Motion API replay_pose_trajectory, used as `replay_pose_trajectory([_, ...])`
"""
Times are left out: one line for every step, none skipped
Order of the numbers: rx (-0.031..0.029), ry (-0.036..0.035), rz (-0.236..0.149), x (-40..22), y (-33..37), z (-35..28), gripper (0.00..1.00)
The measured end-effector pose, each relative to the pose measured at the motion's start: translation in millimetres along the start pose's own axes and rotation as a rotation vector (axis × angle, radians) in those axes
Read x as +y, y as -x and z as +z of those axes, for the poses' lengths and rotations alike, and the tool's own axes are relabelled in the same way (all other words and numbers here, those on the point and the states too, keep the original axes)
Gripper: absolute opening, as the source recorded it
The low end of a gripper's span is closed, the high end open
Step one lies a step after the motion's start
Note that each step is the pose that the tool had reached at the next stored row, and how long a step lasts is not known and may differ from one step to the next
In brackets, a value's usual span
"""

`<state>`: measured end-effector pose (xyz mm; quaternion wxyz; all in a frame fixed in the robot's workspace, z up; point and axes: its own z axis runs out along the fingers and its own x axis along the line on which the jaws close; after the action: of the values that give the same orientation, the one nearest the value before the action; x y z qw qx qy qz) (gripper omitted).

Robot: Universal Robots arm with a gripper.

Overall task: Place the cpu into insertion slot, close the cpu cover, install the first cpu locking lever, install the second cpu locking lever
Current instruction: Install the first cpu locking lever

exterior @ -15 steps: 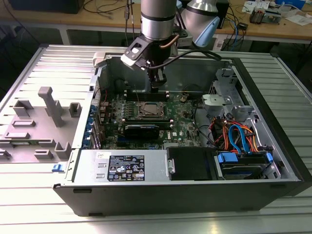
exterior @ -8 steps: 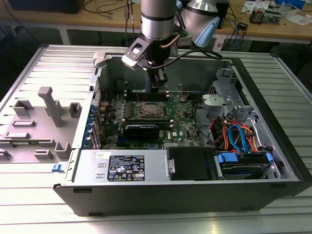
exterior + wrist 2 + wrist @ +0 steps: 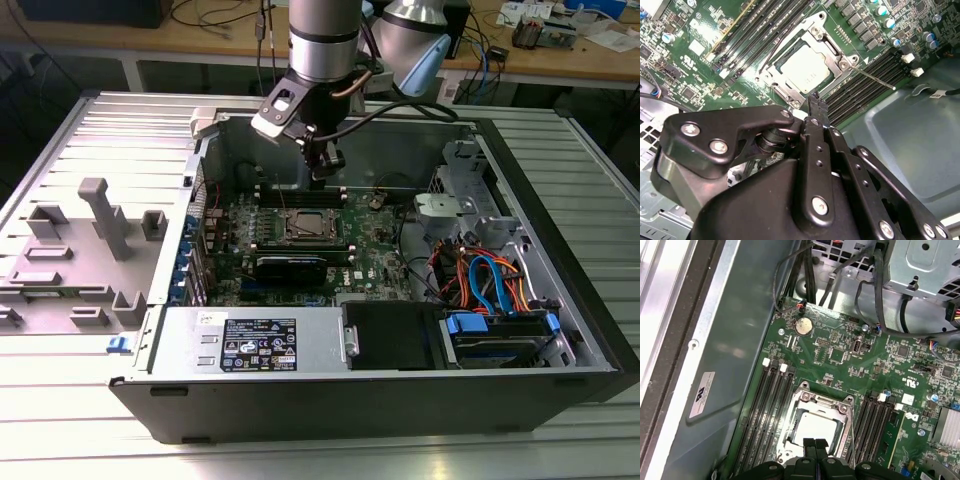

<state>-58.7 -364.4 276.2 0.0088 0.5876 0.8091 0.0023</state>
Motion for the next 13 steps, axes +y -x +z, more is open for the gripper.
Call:
replay_pose_trajectory([0.0001, 0.0001, -0.002, 0.0, 0.0, 0.0, 0.11])
replay_pose_trajectory([0.0001, 0.0002, -0.005, 0.0, -0.1, 0.0, 0.11])
replay_pose_trajectory([0.0002, 0.0002, -0.007, 0.0, -0.1, 0.0, 0.11])
replay_pose_trajectory([0.0002, 0.0002, -0.009, 0.1, -0.3, 0.0, 0.11])
replay_pose_trajectory([0.0002, 0.0002, -0.013, 0.1, -0.5, 0.0, 0.11])
replay_pose_trajectory([0.0002, 0.0002, -0.017, 0.3, -0.8, 0.0, 0.11])
replay_pose_trajectory([0.0003, 0.0003, -0.021, 0.3, -0.9, 0.0, 0.11])
replay_pose_trajectory([0.0003, 0.0003, -0.024, 0.3, -0.9, 0.0, 0.11])
replay_pose_trajectory([0.0003, 0.0003, -0.026, 0.3, -1.0, 0.0, 0.11])
replay_pose_trajectory([0.0003, 0.0003, -0.028, 0.3, -1.0, 0.0, 0.11])
replay_pose_trajectory([0.0004, 0.0004, -0.031, 0.3, -1.0, 0.0, 0.11])
replay_pose_trajectory([0.0006, 0.0005, -0.042, 0.3, -1.0, 0.0, 0.11])
replay_pose_trajectory([0.0006, 0.0006, -0.051, 0.4, -1.1, 0.0, 0.11])
